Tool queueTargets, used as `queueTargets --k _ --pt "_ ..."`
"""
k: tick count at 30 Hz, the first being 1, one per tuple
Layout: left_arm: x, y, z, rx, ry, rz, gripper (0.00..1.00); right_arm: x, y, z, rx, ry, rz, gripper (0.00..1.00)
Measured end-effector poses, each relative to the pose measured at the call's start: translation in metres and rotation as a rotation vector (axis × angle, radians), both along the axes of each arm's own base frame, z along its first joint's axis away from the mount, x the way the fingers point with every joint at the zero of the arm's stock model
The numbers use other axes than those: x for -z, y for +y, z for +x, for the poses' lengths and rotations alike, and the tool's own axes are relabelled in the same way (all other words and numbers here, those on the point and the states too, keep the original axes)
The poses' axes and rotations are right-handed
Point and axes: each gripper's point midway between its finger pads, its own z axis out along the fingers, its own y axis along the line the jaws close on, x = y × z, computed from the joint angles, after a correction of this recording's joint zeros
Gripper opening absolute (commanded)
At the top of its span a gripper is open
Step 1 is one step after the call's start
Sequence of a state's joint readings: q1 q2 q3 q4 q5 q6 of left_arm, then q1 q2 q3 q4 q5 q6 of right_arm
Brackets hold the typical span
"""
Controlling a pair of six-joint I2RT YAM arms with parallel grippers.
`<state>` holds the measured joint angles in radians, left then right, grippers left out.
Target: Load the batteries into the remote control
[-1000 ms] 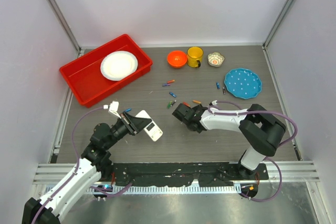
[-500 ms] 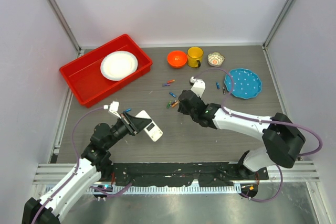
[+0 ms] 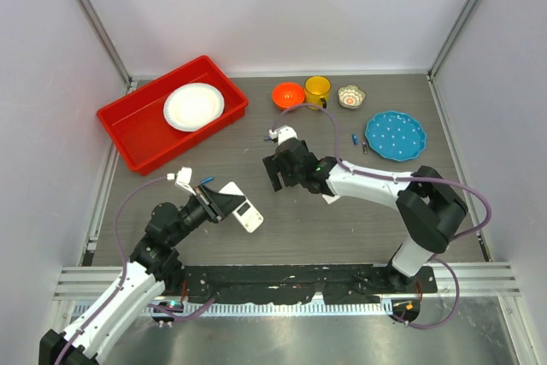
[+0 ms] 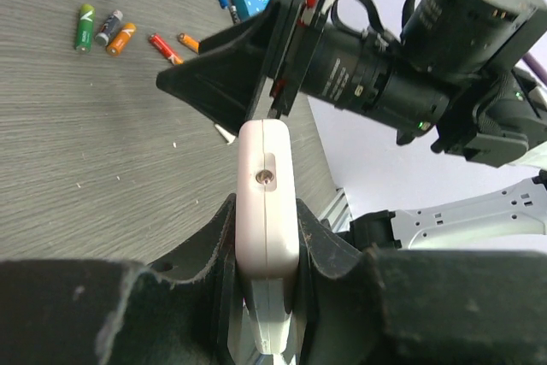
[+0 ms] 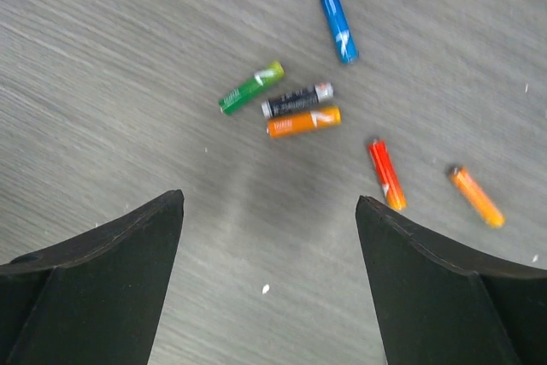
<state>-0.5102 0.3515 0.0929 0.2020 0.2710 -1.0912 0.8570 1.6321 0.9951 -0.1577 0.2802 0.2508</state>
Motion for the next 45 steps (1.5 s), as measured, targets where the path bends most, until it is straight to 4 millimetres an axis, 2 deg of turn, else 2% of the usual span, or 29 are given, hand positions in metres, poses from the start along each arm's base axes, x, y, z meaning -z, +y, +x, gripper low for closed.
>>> queueTargets --k 4,8,14,20,29,45 --pt "0.003 0.000 -0.001 0.000 0.012 0.008 0.00 -0.003 0.006 0.018 -0.057 -0.011 -0.022 0.83" --pt "0.006 0.001 -0.001 -0.001 0.018 0.014 0.00 0.007 -0.002 0.031 -0.102 -0.003 -0.074 0.81" --pt "0.009 0.001 -0.001 -0.001 0.027 0.023 0.00 0.017 -0.017 0.037 -0.159 0.027 -0.107 0.80" --pt "0.011 0.001 -0.001 -0.001 0.026 0.033 0.00 0.019 -0.015 0.037 -0.201 0.040 -0.100 0.79" --pt "0.016 0.001 0.000 0.000 0.039 0.047 0.00 0.039 -0.008 0.036 -0.225 0.086 -0.111 0.74" --pt "0.018 0.001 0.001 0.000 0.044 0.053 0.00 0.052 0.001 0.042 -0.242 0.095 -0.124 0.72"
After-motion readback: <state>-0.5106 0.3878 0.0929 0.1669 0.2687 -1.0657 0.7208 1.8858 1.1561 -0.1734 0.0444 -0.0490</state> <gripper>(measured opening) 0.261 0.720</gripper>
